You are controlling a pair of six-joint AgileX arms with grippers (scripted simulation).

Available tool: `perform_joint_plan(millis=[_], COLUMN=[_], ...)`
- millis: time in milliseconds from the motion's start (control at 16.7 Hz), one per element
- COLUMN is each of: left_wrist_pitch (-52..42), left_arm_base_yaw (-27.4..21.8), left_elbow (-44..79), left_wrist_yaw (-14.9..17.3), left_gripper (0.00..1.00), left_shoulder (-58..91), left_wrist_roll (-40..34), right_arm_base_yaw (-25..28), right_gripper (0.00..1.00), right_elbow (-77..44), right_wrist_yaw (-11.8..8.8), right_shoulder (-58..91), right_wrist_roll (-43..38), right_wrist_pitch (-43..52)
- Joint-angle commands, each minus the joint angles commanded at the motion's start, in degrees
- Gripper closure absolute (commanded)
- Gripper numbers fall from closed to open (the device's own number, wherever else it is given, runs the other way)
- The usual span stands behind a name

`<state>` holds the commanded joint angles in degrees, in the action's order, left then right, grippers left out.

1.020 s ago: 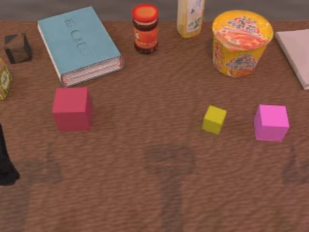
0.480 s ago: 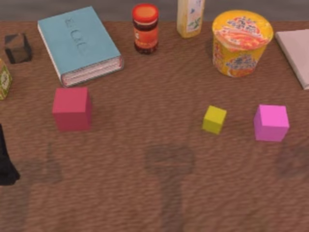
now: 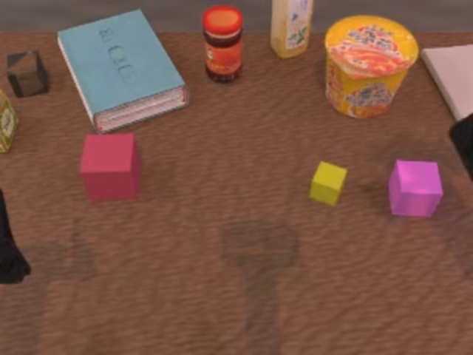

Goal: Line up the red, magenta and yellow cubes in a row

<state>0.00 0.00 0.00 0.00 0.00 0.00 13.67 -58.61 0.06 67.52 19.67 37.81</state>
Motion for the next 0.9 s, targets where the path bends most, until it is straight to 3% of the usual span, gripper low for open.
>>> perform_joint_plan(millis=[420,900], left_wrist_pitch=[0.0,0.0], left_arm_base_yaw=[0.0,0.0], left_elbow=[0.0,0.0], left_wrist_yaw=[0.0,0.0], left_gripper=[0.00,0.00], left_shoulder=[0.0,0.0], left_wrist_roll=[0.0,0.0], right_arm_base_yaw=[8.0,12.7], right_gripper=[0.00,0.00], right_elbow=[-34.6,-57.3], right_wrist_yaw=[0.3,0.2], right_shoulder=[43.7,65.5], right_wrist_roll=[11.7,18.5], right_wrist_pitch=[23.2,34.8])
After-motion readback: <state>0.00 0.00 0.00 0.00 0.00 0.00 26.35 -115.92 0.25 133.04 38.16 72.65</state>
